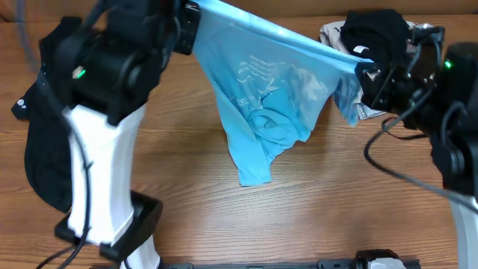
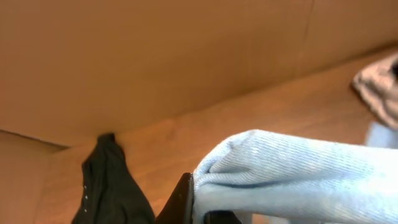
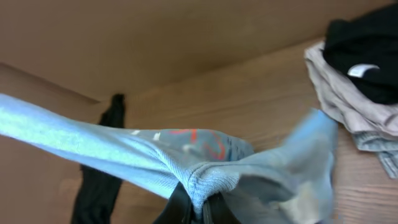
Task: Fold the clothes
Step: 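Lift the T-shirt with both grippers and stretch it apart, then lay the stretched T-shirt flat on the table center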
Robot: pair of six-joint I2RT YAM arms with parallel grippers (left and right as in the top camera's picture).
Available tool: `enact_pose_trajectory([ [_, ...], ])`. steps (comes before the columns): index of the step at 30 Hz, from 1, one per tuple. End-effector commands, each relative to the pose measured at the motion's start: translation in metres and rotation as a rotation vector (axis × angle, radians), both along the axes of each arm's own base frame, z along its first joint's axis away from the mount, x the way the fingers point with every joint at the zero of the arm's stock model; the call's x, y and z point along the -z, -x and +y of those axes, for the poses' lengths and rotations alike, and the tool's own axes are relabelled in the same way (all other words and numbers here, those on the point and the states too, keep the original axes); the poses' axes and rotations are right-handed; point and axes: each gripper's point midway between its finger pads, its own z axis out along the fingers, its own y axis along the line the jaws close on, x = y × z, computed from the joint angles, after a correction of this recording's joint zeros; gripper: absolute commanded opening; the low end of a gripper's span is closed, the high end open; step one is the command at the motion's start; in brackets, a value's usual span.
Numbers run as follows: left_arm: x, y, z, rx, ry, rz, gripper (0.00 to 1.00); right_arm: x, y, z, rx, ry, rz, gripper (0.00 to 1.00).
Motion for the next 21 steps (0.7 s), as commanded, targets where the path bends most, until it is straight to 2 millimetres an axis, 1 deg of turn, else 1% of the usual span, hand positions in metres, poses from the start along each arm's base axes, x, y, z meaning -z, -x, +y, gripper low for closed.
enact_pose_trajectory([
  [1,-0.091,0.070,0.105,-0.331,0.009,-0.287,0.04,-0.025,0.024,-0.039,0.179,0.074,-0.085,0.04],
  [4,-0.114,0.101,0.118,-0.355,0.034,-0.365,0.04,-0.046,0.049,-0.034,0.156,0.053,-0.164,0.04],
  [7,-0.134,0.130,0.127,-0.362,0.051,-0.436,0.04,-0.062,0.072,-0.032,0.145,0.041,-0.230,0.04],
  [10,-0.147,0.151,0.133,-0.363,0.073,-0.489,0.04,-0.071,0.089,-0.027,0.121,0.028,-0.268,0.04],
  [12,-0.153,0.163,0.136,-0.360,0.071,-0.513,0.04,-0.071,0.097,-0.023,0.098,0.018,-0.271,0.04],
  [15,-0.160,0.178,0.140,-0.359,0.077,-0.546,0.04,-0.068,0.100,-0.018,0.073,0.006,-0.253,0.04],
  [17,-0.164,0.183,0.140,-0.353,0.088,-0.563,0.04,-0.061,0.097,-0.019,0.076,0.010,-0.225,0.04],
  [19,-0.166,0.182,0.140,-0.354,0.091,-0.570,0.04,-0.056,0.093,-0.019,0.077,0.012,-0.198,0.04],
  [21,-0.162,0.171,0.137,-0.352,0.083,-0.552,0.04,-0.047,0.084,-0.019,0.077,0.014,-0.160,0.04],
])
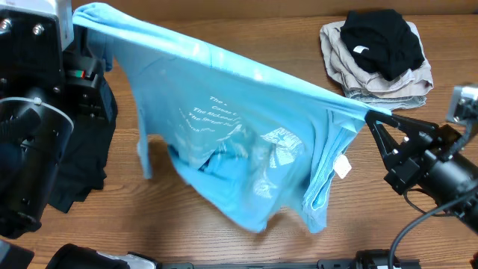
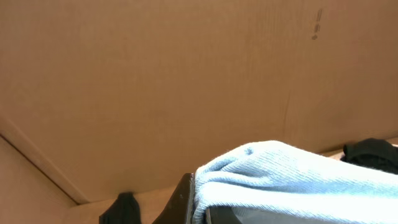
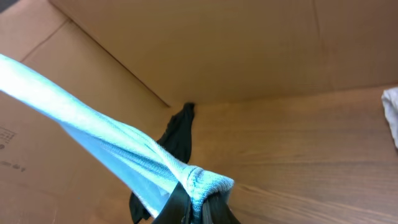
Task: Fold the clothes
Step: 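Lay the stretched T-shirt flat on the table center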
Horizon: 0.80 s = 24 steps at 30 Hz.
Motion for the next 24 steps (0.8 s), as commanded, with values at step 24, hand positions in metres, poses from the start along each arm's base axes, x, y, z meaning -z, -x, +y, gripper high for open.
enact_pose_trajectory([
  [24,0.267,-0.335,-0.055,-0.160,-0.163,0.419,0.35,0.260,-0.267,-0.070,0.347,0.260,0.591,0.04],
])
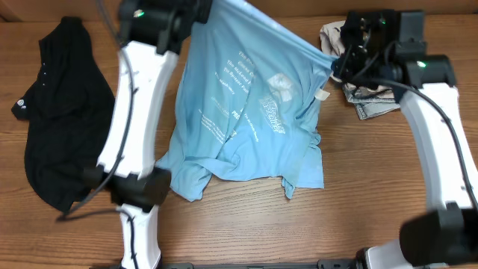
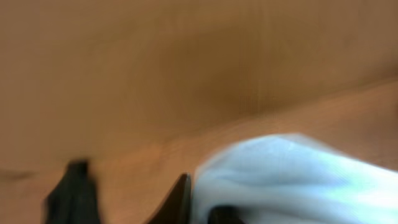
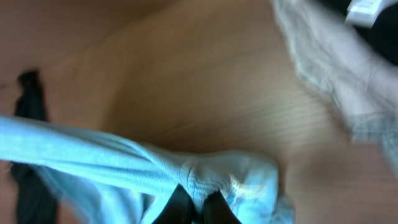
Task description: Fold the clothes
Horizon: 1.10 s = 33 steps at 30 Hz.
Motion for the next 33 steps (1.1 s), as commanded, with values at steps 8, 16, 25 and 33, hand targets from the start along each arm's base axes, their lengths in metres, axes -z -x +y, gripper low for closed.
enact_pose_trajectory([
  [8,0.063,-0.062,0.014,-0.116,0.036,-0.014,1.00,0.014,-0.047,-0.034,0.066,0.121,-0.112,0.66],
  [16,-0.025,0.013,0.033,-0.121,0.069,-0.028,1.00,-0.027,-0.007,-0.023,0.027,0.088,-0.122,0.67],
  [25,-0.077,0.123,0.062,-0.112,0.081,0.046,1.00,-0.023,0.048,0.001,-0.056,0.102,0.019,0.67],
  [33,-0.065,0.195,0.083,-0.238,0.192,0.200,1.00,-0.014,0.082,0.003,-0.021,0.076,0.157,0.62],
])
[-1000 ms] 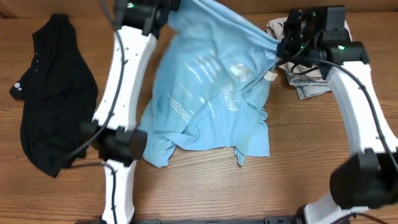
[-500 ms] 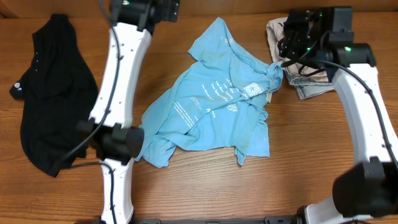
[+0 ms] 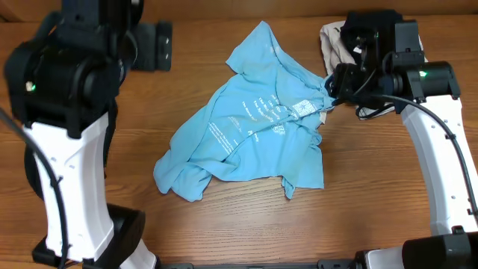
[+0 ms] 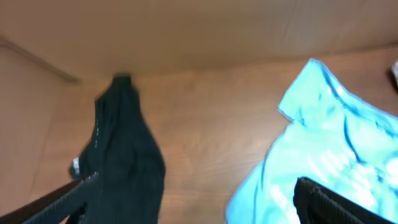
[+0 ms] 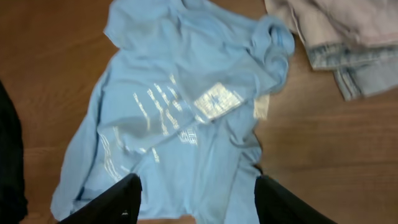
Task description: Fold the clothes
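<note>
The light blue T-shirt lies crumpled on the wooden table, with white print and a label showing; it also fills the right wrist view. My right gripper hangs open above it near its right edge, holding nothing. My left gripper is open and raised high at the back left, with the T-shirt off to its right. Both sets of fingers stand wide apart and bare.
A black garment lies at the table's left, mostly hidden under my left arm in the overhead view. A pile of beige, denim and black clothes sits at the back right. A cardboard wall runs along the back.
Both grippers have let go of the blue T-shirt and now stand open. The shirt's top edge has dropped onto the table. My left arm has moved left and up, away from the shirt.
Both grippers held the T-shirt's top edge stretched in the air at the back. Then it hung wide nearer the front. Then its top was at the back with the bottom resting on the table. Now it lies released and rumpled.
</note>
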Robot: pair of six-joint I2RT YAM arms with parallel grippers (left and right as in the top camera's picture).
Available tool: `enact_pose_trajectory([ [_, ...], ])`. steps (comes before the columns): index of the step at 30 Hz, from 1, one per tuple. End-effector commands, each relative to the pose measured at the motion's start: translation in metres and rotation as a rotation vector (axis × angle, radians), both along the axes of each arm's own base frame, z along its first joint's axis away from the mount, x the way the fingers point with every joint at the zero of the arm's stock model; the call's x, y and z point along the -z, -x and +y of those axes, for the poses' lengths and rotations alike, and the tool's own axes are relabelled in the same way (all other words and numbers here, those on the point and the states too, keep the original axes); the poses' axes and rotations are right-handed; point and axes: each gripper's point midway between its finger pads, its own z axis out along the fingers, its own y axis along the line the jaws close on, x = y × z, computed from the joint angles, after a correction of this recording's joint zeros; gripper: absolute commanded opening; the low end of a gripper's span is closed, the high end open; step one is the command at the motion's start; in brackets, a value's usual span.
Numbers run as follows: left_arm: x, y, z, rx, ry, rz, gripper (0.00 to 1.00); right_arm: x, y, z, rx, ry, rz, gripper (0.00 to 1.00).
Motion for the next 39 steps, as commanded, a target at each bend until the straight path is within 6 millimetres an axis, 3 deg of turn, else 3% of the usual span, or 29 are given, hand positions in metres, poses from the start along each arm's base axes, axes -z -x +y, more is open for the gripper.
enact_pose_trajectory([
  [1,0.012,0.006,-0.008,-0.016,0.106,0.053,1.00,-0.013,0.012,0.000,0.025,-0.018,-0.005,0.62],
  [4,0.034,0.007,-0.029,0.061,0.172,0.148,1.00,-0.016,0.019,-0.003,0.031,-0.006,0.000,0.62],
  [6,0.059,0.007,-0.037,0.079,0.184,0.242,1.00,-0.014,0.022,-0.009,0.045,0.023,0.012,0.63],
  [12,0.148,0.009,-0.036,0.046,0.124,0.513,1.00,-0.005,0.022,-0.012,0.052,0.040,0.026,0.67],
  [18,0.230,0.000,-0.044,0.048,0.127,0.629,0.96,0.007,0.016,-0.011,0.049,0.041,0.021,0.71],
  [24,0.300,0.008,-0.060,0.111,0.187,0.709,0.93,0.017,0.015,-0.011,0.046,0.044,0.027,0.73],
  [32,0.365,0.027,-0.071,0.146,0.192,0.753,0.84,0.023,0.014,-0.011,0.046,0.044,0.031,0.74],
  [39,0.391,0.029,-0.057,0.113,0.123,0.725,0.66,0.022,0.013,-0.011,0.046,0.043,0.024,0.73],
])
